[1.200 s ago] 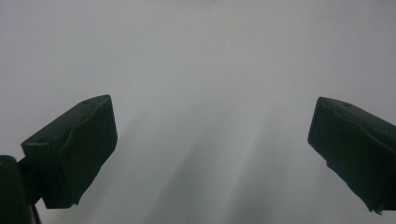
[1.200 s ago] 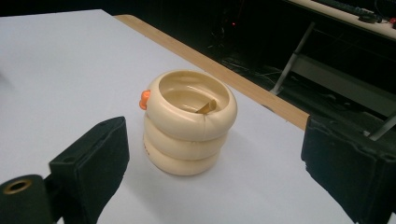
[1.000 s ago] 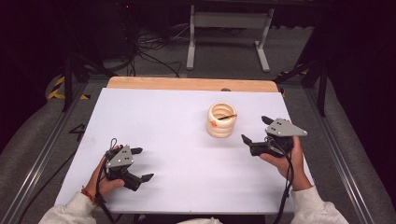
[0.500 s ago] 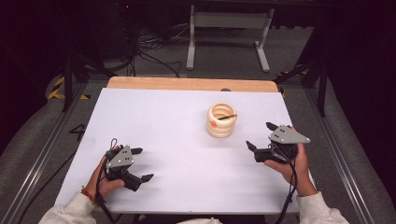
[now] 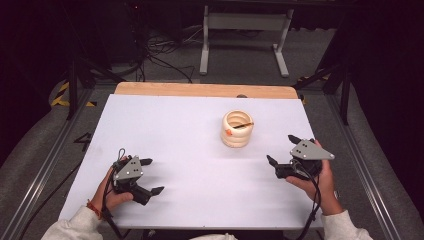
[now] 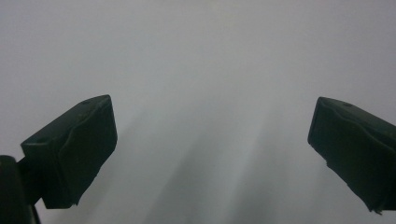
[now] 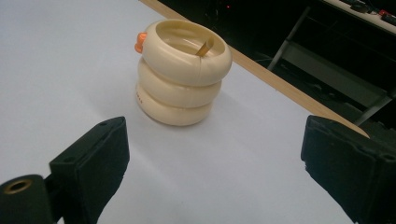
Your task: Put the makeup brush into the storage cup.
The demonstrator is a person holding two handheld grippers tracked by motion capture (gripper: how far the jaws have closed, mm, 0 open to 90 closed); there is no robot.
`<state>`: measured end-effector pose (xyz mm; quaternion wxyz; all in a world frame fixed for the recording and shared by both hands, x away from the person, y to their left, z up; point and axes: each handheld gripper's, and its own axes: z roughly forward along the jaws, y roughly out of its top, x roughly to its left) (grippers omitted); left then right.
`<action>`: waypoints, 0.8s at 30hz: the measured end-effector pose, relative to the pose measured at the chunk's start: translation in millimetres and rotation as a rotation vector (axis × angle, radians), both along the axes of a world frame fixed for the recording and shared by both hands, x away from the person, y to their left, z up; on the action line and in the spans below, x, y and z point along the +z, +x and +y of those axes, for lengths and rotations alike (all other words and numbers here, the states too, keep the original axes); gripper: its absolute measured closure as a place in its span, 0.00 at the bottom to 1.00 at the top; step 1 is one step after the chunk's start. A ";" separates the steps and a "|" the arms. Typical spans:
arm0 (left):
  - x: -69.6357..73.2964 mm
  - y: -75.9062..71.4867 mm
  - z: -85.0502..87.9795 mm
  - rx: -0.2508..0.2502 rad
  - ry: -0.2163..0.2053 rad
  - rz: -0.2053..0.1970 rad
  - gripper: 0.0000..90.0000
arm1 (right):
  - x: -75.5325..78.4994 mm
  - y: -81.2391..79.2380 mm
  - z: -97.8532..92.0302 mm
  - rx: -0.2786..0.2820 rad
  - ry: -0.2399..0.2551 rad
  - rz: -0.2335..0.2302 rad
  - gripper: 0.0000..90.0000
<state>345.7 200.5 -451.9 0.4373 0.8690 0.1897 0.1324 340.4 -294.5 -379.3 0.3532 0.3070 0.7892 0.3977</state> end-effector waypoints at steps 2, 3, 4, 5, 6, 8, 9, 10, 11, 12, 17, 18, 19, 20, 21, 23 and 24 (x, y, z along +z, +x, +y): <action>0.0 -0.1 -0.1 0.000 0.001 0.000 0.03 | -2.1 -0.7 -0.5 -0.004 -0.011 0.003 0.09; -0.1 -0.3 -0.3 -0.001 0.002 0.001 0.03 | -3.3 -1.9 -1.2 -0.004 -0.012 0.003 0.09; -0.1 -0.3 -0.3 -0.001 0.002 0.001 0.03 | -3.3 -1.9 -1.2 -0.004 -0.012 0.003 0.09; -0.1 -0.3 -0.4 -0.001 0.001 0.001 0.03 | -4.4 -3.0 -1.9 -0.005 -0.015 0.005 0.09; -0.1 -0.4 -0.5 -0.001 0.003 0.000 0.03 | -4.4 -3.0 -1.9 -0.005 -0.015 0.005 0.09; -0.1 -0.3 -0.4 -0.001 0.004 -0.001 0.03 | -7.0 -5.2 -3.9 -0.008 -0.019 0.008 0.09; -0.1 -0.4 -0.4 -0.001 0.003 0.000 0.03 | -7.0 -5.2 -3.9 -0.008 -0.019 0.008 0.09; 0.0 -0.4 -0.2 -0.002 0.003 0.000 0.03 | -8.2 -5.9 -4.8 -0.007 -0.018 0.006 0.09; 0.0 -0.6 -0.2 -0.001 0.003 0.002 0.03 | -9.5 -6.7 -5.6 -0.009 -0.018 0.010 0.09; 0.1 -0.7 -0.2 0.000 0.003 0.001 0.03 | -10.5 -6.9 -6.2 -0.008 -0.019 0.012 0.09; 0.3 -1.0 -0.1 0.000 0.003 0.001 0.03 | -16.8 -10.6 -11.2 -0.017 -0.028 0.021 0.09; 0.2 -0.9 -0.2 0.000 0.003 0.001 0.03 | -18.2 -11.3 -12.0 -0.018 -0.030 0.020 0.09; 0.2 -0.8 -0.2 -0.001 0.004 0.001 0.03 | -19.5 -12.2 -12.7 -0.019 -0.030 0.024 0.09; 0.2 -0.8 -0.3 0.001 0.005 -0.001 0.03 | -20.3 -12.7 -13.5 -0.018 -0.035 0.026 0.09; 0.0 -0.9 -0.4 0.001 0.004 0.000 0.03 | -21.5 -13.6 -14.2 -0.023 -0.039 0.027 0.09; 0.1 -0.7 -0.3 0.000 0.007 -0.001 0.03 | -23.4 -15.0 -15.9 -0.022 -0.046 0.028 0.09; 0.1 -0.8 -0.2 0.000 0.007 -0.001 0.03 | -24.1 -15.6 -16.5 -0.021 -0.051 0.030 0.09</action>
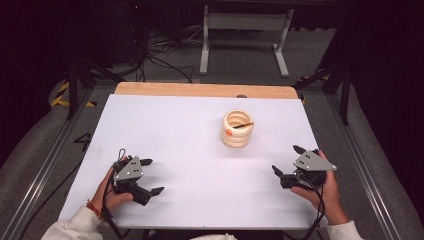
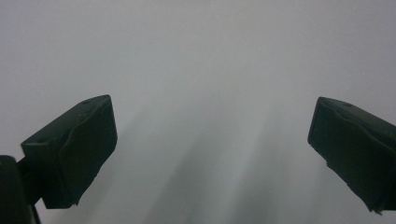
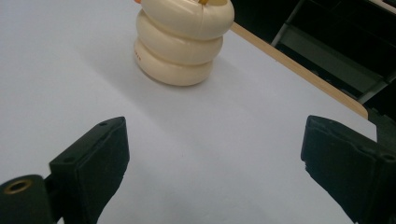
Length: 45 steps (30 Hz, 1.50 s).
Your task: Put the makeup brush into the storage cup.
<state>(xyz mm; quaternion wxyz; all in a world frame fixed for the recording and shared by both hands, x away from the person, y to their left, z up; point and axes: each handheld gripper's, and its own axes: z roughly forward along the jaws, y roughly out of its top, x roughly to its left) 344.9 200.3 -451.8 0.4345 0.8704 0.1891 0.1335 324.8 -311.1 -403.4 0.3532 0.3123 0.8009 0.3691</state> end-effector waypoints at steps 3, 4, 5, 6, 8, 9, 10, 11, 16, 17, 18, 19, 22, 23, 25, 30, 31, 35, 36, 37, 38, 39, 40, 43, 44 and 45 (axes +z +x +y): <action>0.0 -0.4 -0.2 0.000 -0.001 0.000 0.03 | -1.2 -1.8 -2.7 -0.005 -0.003 0.002 0.09; -0.1 -0.4 -0.2 -0.001 -0.001 -0.001 0.03 | -1.7 -2.4 -3.6 -0.005 -0.001 0.002 0.09; -0.1 -0.4 -0.1 -0.001 -0.001 -0.001 0.03 | -2.5 -3.1 -4.6 -0.004 -0.006 0.002 0.09; -0.3 -0.4 -0.1 0.001 -0.001 0.001 0.03 | -3.1 -3.6 -5.1 -0.004 -0.008 0.001 0.09; -0.4 -0.4 -0.3 0.000 0.000 0.002 0.03 | -4.9 -5.1 -6.6 -0.004 -0.013 0.004 0.09; -0.5 -0.5 -0.4 -0.002 0.000 0.002 0.03 | -5.6 -5.9 -7.4 -0.005 -0.015 0.006 0.09; -0.3 -0.5 -0.5 -0.004 0.006 0.000 0.03 | -6.1 -6.3 -8.0 -0.003 -0.015 0.004 0.09; -0.3 -0.6 -0.6 -0.004 0.007 0.000 0.03 | -6.8 -7.2 -9.0 -0.003 -0.017 0.005 0.09; -0.4 -0.5 -0.9 -0.007 0.010 -0.002 0.03 | -10.0 -10.8 -12.7 0.003 -0.019 0.009 0.09; -0.4 -0.5 -0.9 -0.006 0.011 -0.002 0.03 | -10.8 -11.6 -13.2 0.003 -0.019 0.010 0.09; -0.4 -0.5 -1.0 -0.006 0.011 -0.002 0.03 | -11.4 -12.6 -14.1 0.004 -0.022 0.010 0.09; -0.4 -0.6 -0.9 -0.007 0.011 -0.002 0.03 | -11.8 -13.2 -14.5 0.005 -0.020 0.011 0.09; -0.5 -0.5 -1.2 -0.009 0.013 -0.002 0.03 | -13.6 -15.6 -17.6 -0.001 -0.018 0.010 0.09; -0.5 -0.5 -1.2 -0.009 0.013 -0.002 0.03 | -14.0 -16.1 -18.4 -0.003 -0.015 0.011 0.09; -0.8 -0.7 -1.5 -0.009 0.013 0.000 0.03 | -15.2 -17.8 -19.9 -0.004 -0.018 0.013 0.09; -0.7 -0.9 -1.5 -0.009 0.012 0.002 0.03 | -16.4 -21.3 -24.0 -0.008 -0.006 0.022 0.09; -0.7 -0.9 -1.6 -0.009 0.011 0.001 0.03 | -16.6 -22.1 -24.6 -0.010 -0.003 0.021 0.09; -0.6 -0.4 -1.5 -0.011 0.014 0.000 0.03 | -18.8 -25.4 -28.0 -0.014 -0.003 0.024 0.09; -0.6 -0.5 -1.7 -0.009 0.014 0.002 0.03 | -19.8 -25.8 -29.0 -0.015 -0.001 0.028 0.09; -0.7 -0.6 -1.9 -0.008 0.013 0.003 0.03 | -21.2 -26.2 -29.8 -0.018 0.000 0.032 0.09; -0.7 -0.5 -1.9 -0.008 0.014 0.002 0.03 | -22.7 -26.9 -30.9 -0.020 -0.003 0.033 0.09; -0.7 -0.5 -2.0 -0.008 0.014 0.002 0.03 | -23.6 -27.2 -31.5 -0.020 -0.001 0.033 0.09; -0.7 -0.5 -2.0 -0.008 0.014 0.002 0.03 | -24.7 -27.8 -32.5 -0.022 -0.001 0.038 0.09; -0.4 -0.4 -1.7 -0.009 0.014 0.002 0.03 | -27.5 -29.6 -35.0 -0.029 0.002 0.042 0.09; -0.4 -0.3 -1.7 -0.009 0.014 0.003 0.03 | -28.1 -30.0 -35.5 -0.030 0.003 0.043 0.09; -0.4 -0.3 -1.8 -0.009 0.015 0.002 0.03 | -29.0 -30.6 -35.9 -0.031 0.003 0.044 0.09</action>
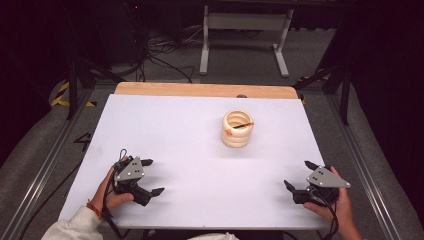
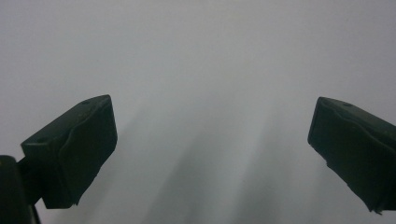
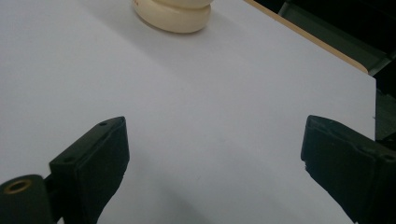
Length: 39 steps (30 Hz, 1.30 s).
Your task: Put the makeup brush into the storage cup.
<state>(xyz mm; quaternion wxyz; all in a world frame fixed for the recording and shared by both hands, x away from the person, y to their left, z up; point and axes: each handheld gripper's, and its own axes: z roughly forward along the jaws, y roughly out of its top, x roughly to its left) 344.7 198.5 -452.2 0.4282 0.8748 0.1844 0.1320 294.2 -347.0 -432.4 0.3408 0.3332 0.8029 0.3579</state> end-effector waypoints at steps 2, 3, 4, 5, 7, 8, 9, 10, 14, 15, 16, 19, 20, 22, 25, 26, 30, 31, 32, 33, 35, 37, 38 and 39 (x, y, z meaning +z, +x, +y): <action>0.1 0.2 -0.2 -0.002 -0.003 0.000 0.03 | -1.2 -1.7 -1.0 0.000 -0.006 -0.001 0.09; 0.2 0.4 -0.1 -0.003 -0.001 -0.001 0.03 | -1.7 -2.7 -1.5 -0.001 -0.004 -0.001 0.09; 0.2 0.5 -0.2 -0.004 -0.002 0.000 0.03 | -1.9 -3.5 -2.1 -0.001 -0.003 -0.001 0.09; 0.1 0.7 -0.2 -0.004 -0.002 0.001 0.03 | -2.5 -4.5 -3.0 -0.002 -0.001 0.000 0.09; 0.4 0.7 -0.2 -0.005 -0.002 0.002 0.03 | -3.5 -6.2 -4.5 0.001 0.002 -0.001 0.09; 0.3 0.7 -0.2 -0.006 -0.002 0.001 0.03 | -3.9 -7.4 -5.4 0.002 0.006 -0.004 0.09; 0.3 0.7 -0.2 -0.006 -0.002 0.001 0.03 | -3.9 -7.4 -5.4 0.002 0.006 -0.004 0.09; 0.6 0.6 0.0 -0.006 -0.003 0.002 0.03 | -4.1 -8.2 -6.0 0.000 0.006 -0.002 0.09; 0.7 0.6 0.2 -0.004 -0.002 0.001 0.03 | -6.0 -9.6 -8.3 0.000 0.018 -0.005 0.09; 0.7 0.6 0.2 -0.004 -0.002 0.001 0.03 | -6.6 -9.8 -8.8 -0.001 0.017 -0.003 0.09; 0.7 0.6 0.2 -0.005 -0.001 0.002 0.03 | -6.9 -10.0 -9.1 -0.003 0.020 -0.003 0.09; 0.6 0.5 -0.3 -0.005 -0.003 0.001 0.03 | -7.6 -11.0 -9.9 -0.003 0.027 -0.004 0.09; 0.8 0.5 -0.6 -0.005 -0.003 -0.001 0.03 | -7.8 -11.2 -10.0 -0.004 0.028 -0.004 0.09; 1.0 0.2 -1.4 -0.008 -0.004 0.001 0.03 | -8.5 -12.0 -10.5 -0.005 0.030 -0.003 0.09; 1.8 -0.4 -0.3 -0.008 -0.005 -0.007 0.03 | -10.2 -12.9 -11.0 -0.013 0.028 0.001 0.09; 1.8 -0.4 -0.3 -0.008 -0.005 -0.007 0.03 | -10.3 -12.9 -11.1 -0.016 0.029 0.001 0.09; 2.3 -1.3 2.9 0.003 -0.012 -0.011 0.03 | -10.3 -13.2 -10.9 -0.019 0.032 -0.001 0.09; 2.5 -1.9 3.0 0.003 -0.010 -0.012 0.03 | -10.5 -13.2 -10.8 -0.019 0.032 0.000 0.09; 2.5 -2.0 3.0 0.001 -0.008 -0.012 0.03 | -10.6 -13.4 -10.4 -0.021 0.030 0.001 0.09; 2.3 -2.4 2.7 0.000 -0.006 -0.012 0.03 | -10.5 -13.6 -10.1 -0.020 0.030 0.001 0.09; 2.4 -2.6 2.8 -0.002 -0.001 -0.017 0.03 | -10.4 -13.1 -9.4 -0.016 0.033 -0.001 0.09; 2.2 -2.6 3.2 0.002 -0.007 -0.010 0.03 | -10.1 -12.5 -9.1 -0.015 0.034 -0.003 0.09; 2.2 -2.6 3.2 0.002 -0.007 -0.010 0.03 | -10.1 -12.5 -9.1 -0.015 0.034 -0.003 0.09; 2.3 -2.1 3.4 0.003 -0.003 -0.012 0.03 | -9.8 -12.1 -8.6 -0.018 0.036 -0.003 0.09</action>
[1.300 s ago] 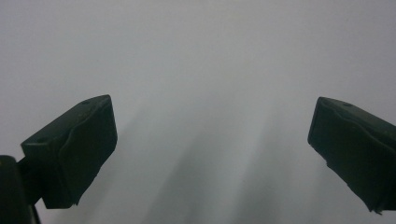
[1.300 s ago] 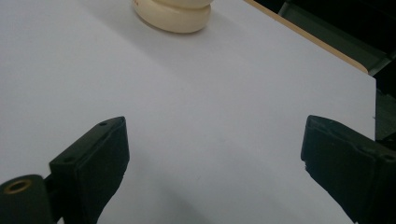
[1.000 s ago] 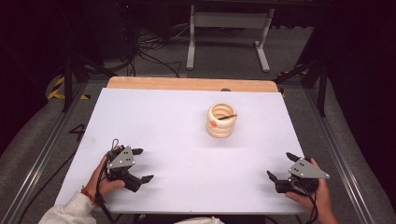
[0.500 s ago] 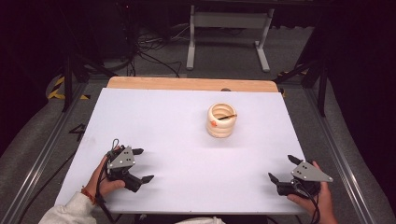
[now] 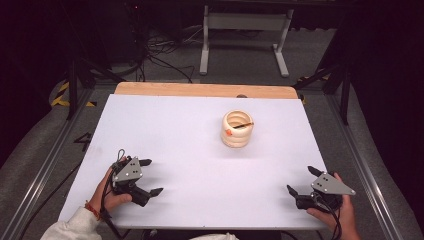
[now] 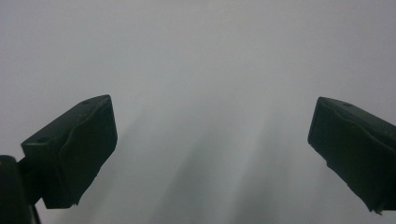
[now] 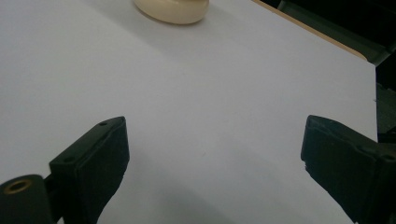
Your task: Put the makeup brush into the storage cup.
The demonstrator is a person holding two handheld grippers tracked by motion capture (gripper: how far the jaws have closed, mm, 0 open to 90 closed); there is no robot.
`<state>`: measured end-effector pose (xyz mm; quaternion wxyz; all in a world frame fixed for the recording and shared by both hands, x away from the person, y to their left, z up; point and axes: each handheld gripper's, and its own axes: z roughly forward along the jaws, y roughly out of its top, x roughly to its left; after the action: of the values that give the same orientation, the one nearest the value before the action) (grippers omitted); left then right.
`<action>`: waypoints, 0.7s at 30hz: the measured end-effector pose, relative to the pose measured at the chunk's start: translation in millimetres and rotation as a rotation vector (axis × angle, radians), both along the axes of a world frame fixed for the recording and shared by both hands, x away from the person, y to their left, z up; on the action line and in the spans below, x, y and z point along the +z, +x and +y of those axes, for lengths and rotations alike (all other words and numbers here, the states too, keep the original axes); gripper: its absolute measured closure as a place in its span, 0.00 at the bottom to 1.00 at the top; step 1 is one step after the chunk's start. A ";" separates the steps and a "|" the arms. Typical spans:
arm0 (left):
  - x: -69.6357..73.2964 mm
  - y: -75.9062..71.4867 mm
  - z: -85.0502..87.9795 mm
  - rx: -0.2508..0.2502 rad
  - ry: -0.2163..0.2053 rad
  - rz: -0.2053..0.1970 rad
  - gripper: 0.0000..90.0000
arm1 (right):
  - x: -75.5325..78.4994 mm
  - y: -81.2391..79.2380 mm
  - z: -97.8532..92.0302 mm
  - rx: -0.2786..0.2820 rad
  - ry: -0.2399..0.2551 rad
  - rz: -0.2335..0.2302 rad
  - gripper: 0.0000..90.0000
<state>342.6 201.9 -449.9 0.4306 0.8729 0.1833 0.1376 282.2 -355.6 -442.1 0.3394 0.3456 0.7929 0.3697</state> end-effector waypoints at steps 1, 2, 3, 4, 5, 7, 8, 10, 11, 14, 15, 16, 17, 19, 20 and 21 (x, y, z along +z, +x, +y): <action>0.0 0.3 0.1 0.001 0.005 -0.003 0.03 | 0.1 0.2 0.3 0.000 0.000 0.001 0.09; -0.1 0.4 -0.1 0.001 0.005 0.002 0.03 | 0.2 0.4 0.8 0.002 -0.001 0.001 0.09; -0.1 0.4 -0.1 0.001 0.005 0.002 0.03 | 0.1 0.8 1.3 0.006 -0.002 0.001 0.09; -0.1 0.5 -0.4 0.002 0.006 0.002 0.03 | 0.1 0.8 1.3 0.006 -0.002 0.001 0.09; 0.0 0.1 -0.7 0.006 0.000 0.005 0.03 | 0.2 1.1 2.7 0.006 -0.008 0.000 0.09; 0.3 0.1 -0.6 0.007 -0.002 0.004 0.03 | 0.2 1.1 2.9 0.007 -0.008 0.001 0.09; 0.5 0.6 -0.5 0.005 -0.002 0.001 0.03 | 0.3 1.0 2.9 0.008 -0.007 0.000 0.09; 0.3 1.5 -0.1 0.007 -0.002 0.004 0.03 | 0.7 1.4 2.4 0.001 -0.004 -0.001 0.09; 0.1 1.7 -0.1 0.008 -0.002 0.005 0.03 | 0.8 1.6 2.1 -0.003 -0.001 -0.001 0.09; 0.1 1.8 -0.3 0.005 -0.002 0.006 0.03 | 0.2 1.8 2.2 -0.003 0.000 -0.001 0.09; 0.2 1.8 -0.2 0.006 -0.003 0.006 0.03 | -0.1 1.9 2.2 -0.005 -0.003 0.001 0.09; 0.1 1.8 -0.1 0.005 -0.005 0.008 0.03 | -0.2 2.0 2.3 -0.007 -0.003 0.001 0.09; 0.1 1.9 0.1 0.005 -0.005 0.007 0.03 | -0.1 2.1 2.3 -0.008 -0.002 0.002 0.09; 0.1 1.9 0.2 0.005 -0.005 0.007 0.02 | 0.2 2.0 2.5 -0.011 0.000 0.001 0.09; 0.1 1.9 0.2 0.005 -0.004 0.007 0.03 | 0.6 2.0 2.6 -0.009 0.001 0.000 0.09; 0.1 1.9 0.2 0.004 -0.003 0.007 0.03 | 0.8 1.9 2.8 -0.009 0.002 -0.001 0.09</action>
<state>344.4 202.2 -449.9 0.4307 0.8725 0.1869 0.1352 284.1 -352.8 -441.4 0.3408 0.3494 0.7909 0.3692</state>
